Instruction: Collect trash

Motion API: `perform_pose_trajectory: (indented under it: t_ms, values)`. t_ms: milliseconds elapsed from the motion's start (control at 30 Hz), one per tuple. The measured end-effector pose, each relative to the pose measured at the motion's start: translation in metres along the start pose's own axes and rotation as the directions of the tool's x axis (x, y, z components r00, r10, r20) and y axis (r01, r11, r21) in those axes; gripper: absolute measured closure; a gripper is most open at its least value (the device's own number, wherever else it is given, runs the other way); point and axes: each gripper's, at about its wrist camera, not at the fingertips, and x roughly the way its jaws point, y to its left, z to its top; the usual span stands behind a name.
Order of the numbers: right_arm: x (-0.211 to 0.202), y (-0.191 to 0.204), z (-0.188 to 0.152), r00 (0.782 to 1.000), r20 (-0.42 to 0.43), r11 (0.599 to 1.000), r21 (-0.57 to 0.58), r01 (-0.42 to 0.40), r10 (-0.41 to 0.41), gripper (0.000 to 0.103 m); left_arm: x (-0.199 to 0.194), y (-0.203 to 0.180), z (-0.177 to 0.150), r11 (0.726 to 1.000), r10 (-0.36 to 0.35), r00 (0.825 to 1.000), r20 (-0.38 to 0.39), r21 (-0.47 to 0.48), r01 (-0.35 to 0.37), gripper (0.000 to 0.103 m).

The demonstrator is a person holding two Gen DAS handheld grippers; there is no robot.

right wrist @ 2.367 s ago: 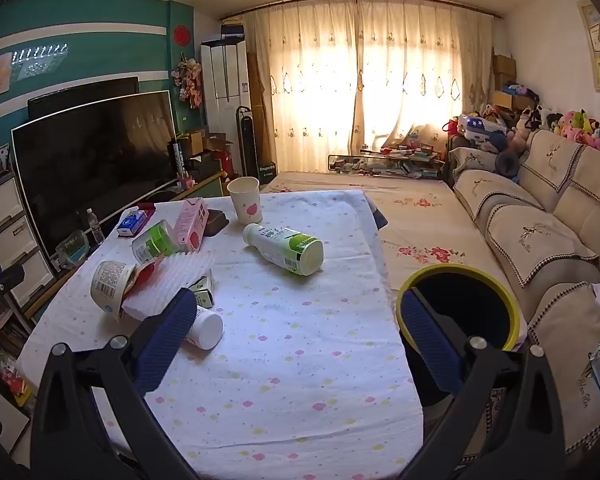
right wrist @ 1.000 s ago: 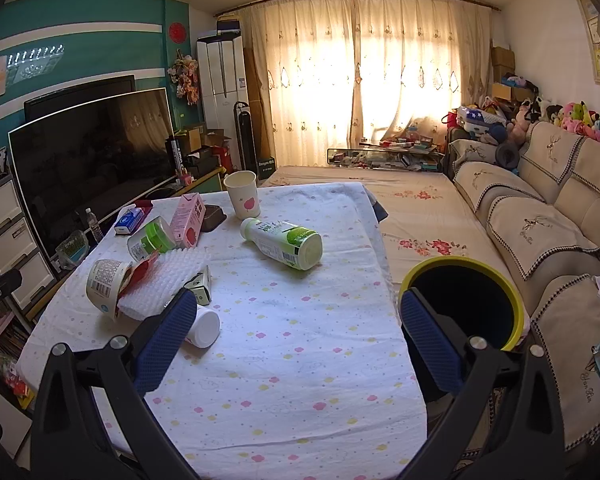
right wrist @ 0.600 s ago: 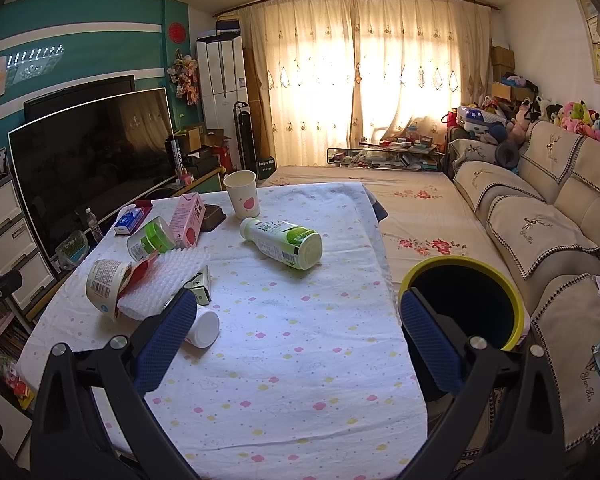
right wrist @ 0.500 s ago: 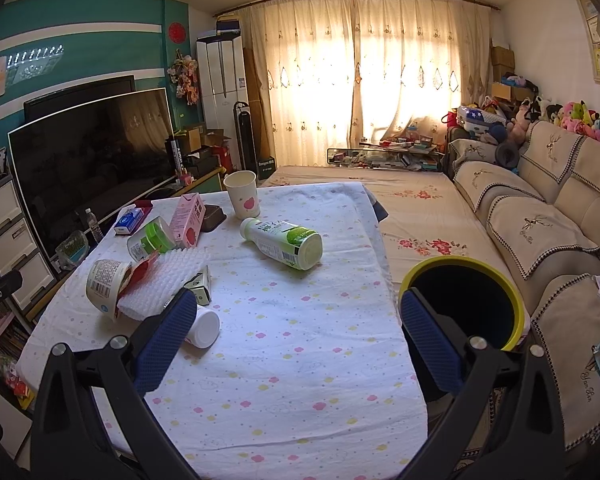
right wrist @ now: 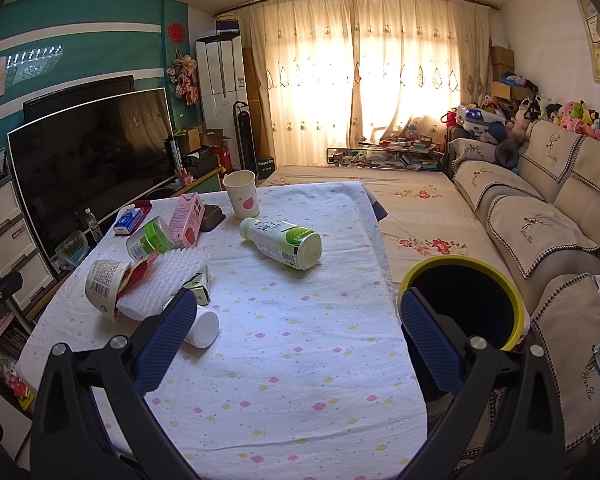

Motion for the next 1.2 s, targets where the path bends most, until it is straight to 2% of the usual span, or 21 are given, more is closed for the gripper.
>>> perform_pose_trajectory:
  t_ms: [700,867,967,1067,1200]
  values:
    - [0.029,0.001,0.007,0.999,-0.053,1.0,-0.012,-0.009,0.008,0.006,0.039,-0.009,0.008,0.999,0.0,0.998,-0.057,0.04,0.002,0.004]
    - [0.046,0.006,0.032,0.999,-0.029,0.998,-0.047,-0.048,0.046,0.006,0.062,-0.011,0.026,0.998,0.001,0.999,-0.048,0.056,0.002,0.004]
    - [0.065,0.008,0.056,0.993,-0.028,0.992,-0.04,-0.119,0.118,0.006,0.082,-0.009,0.04,0.999,-0.004,0.999,-0.047,0.05,0.006,0.004]
    - [0.088,0.016,0.08,0.991,-0.021,0.988,-0.075,-0.133,0.131,0.006,0.105,-0.009,0.056,0.999,-0.007,0.999,-0.048,0.05,0.01,0.004]
    - [0.131,0.036,0.113,0.978,-0.068,0.971,-0.123,-0.204,0.196,0.006,0.136,-0.01,0.076,0.998,0.0,0.999,-0.043,0.069,0.003,0.004]
